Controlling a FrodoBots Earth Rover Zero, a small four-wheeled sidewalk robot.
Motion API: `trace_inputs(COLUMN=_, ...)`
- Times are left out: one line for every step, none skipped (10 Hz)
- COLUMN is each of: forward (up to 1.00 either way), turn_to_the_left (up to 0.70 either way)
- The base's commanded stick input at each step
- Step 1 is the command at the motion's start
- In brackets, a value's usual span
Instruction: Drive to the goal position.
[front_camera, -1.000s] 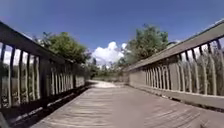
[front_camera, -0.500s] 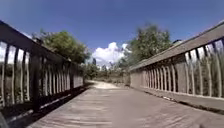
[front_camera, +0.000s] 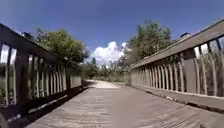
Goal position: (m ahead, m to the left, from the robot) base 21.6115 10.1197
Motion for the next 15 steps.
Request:
trace_inputs(forward=0.44, turn_to_the_left=0.02)
trace_inputs(forward=0.44, turn_to_the_left=0.02)
trace_inputs(forward=0.44, turn_to_the_left=0.02)
trace_inputs(forward=0.44, turn_to_the_left=0.02)
trace_inputs(forward=0.44, turn_to_the_left=0.02)
trace_inputs(forward=0.44, turn_to_the_left=0.02)
trace_inputs(forward=0.44, turn_to_the_left=0.02)
trace_inputs(forward=0.44, turn_to_the_left=0.02)
trace_inputs(forward=0.44, turn_to_the_left=0.02)
trace_inputs(forward=0.44, turn_to_the_left=0.02)
trace_inputs(forward=0.44, turn_to_the_left=0.02)
trace_inputs(forward=0.44, turn_to_the_left=0.02)
trace_inputs(forward=0.44, turn_to_the_left=0.02)
trace_inputs(forward=0.44, turn_to_the_left=0.02)
trace_inputs(forward=0.44, turn_to_the_left=0.02)
